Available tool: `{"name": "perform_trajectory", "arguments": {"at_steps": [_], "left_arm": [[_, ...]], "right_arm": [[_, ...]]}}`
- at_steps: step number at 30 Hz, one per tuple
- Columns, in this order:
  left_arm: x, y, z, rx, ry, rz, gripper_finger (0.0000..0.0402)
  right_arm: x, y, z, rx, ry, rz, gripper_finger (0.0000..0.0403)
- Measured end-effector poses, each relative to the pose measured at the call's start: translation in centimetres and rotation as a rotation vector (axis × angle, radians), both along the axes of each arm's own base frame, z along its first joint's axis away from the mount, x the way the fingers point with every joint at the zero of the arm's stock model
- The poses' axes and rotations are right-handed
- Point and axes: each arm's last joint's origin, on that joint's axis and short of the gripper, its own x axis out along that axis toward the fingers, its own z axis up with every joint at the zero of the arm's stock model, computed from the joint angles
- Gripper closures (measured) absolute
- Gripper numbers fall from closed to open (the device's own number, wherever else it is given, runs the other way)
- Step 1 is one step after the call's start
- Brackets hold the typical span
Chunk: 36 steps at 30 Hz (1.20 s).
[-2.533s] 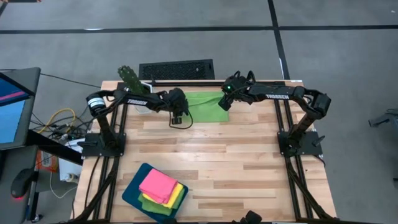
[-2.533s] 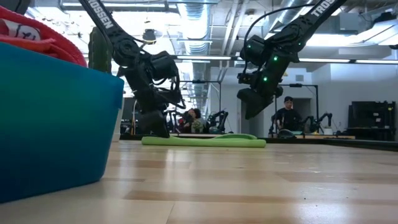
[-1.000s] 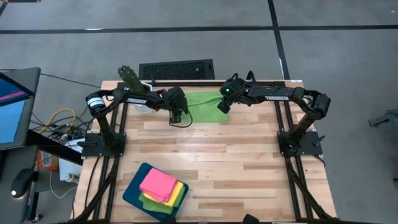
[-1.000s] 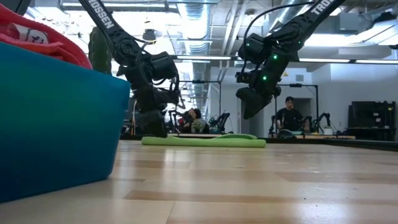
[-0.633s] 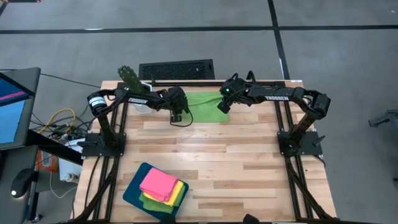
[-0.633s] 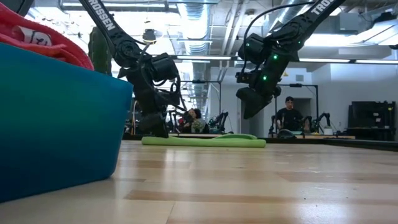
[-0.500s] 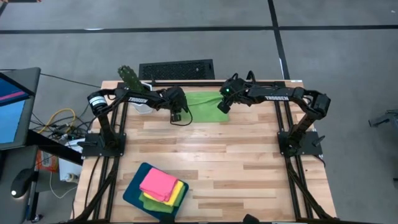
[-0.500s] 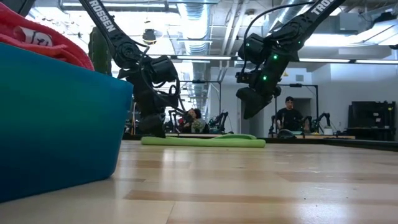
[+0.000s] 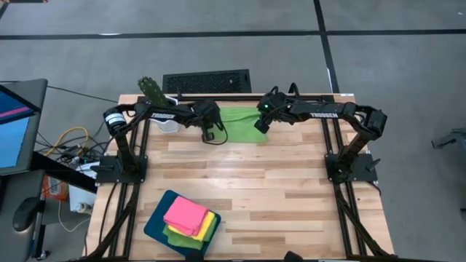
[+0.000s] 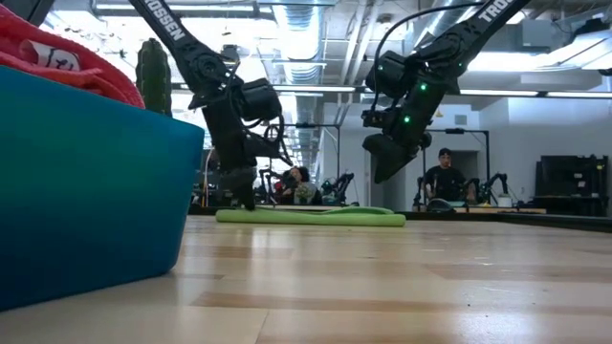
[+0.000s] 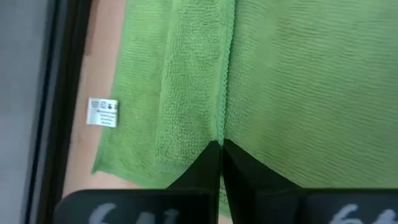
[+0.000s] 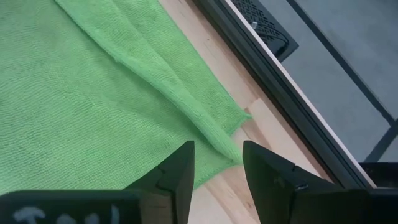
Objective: Fold microfiber towels
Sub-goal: Fold the green microfiber
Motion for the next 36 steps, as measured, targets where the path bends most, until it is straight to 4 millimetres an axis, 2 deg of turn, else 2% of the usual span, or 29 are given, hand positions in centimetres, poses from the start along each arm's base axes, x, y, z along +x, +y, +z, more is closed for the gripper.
{"name": "perform_trajectory", "arguments": {"at_steps": [12, 22, 28, 32, 36], "left_arm": [[0.4, -0.1, 1.7, -0.014, 0.069, 0.068, 0.0401], [-0.9, 1.4, 1.2, -0.090, 0.027, 0.146, 0.0400], [-1.1, 1.5, 1.1, -0.090, 0.042, 0.139, 0.0399], [-0.9, 1.6, 1.2, -0.062, 0.048, 0.100, 0.0388], [-0.8, 1.6, 1.3, -0.040, 0.054, 0.038, 0.0356]], "right_arm": [[0.0, 0.0, 0.0, 0.000, 0.000, 0.001, 0.0243], [0.0, 0.0, 0.0, -0.001, 0.000, 0.001, 0.0243], [0.0, 0.0, 0.0, -0.001, 0.001, 0.002, 0.0243], [0.0, 0.0, 0.0, -0.002, 0.002, 0.003, 0.0243], [0.0, 0.0, 0.0, -0.001, 0.001, 0.002, 0.0243]]}}
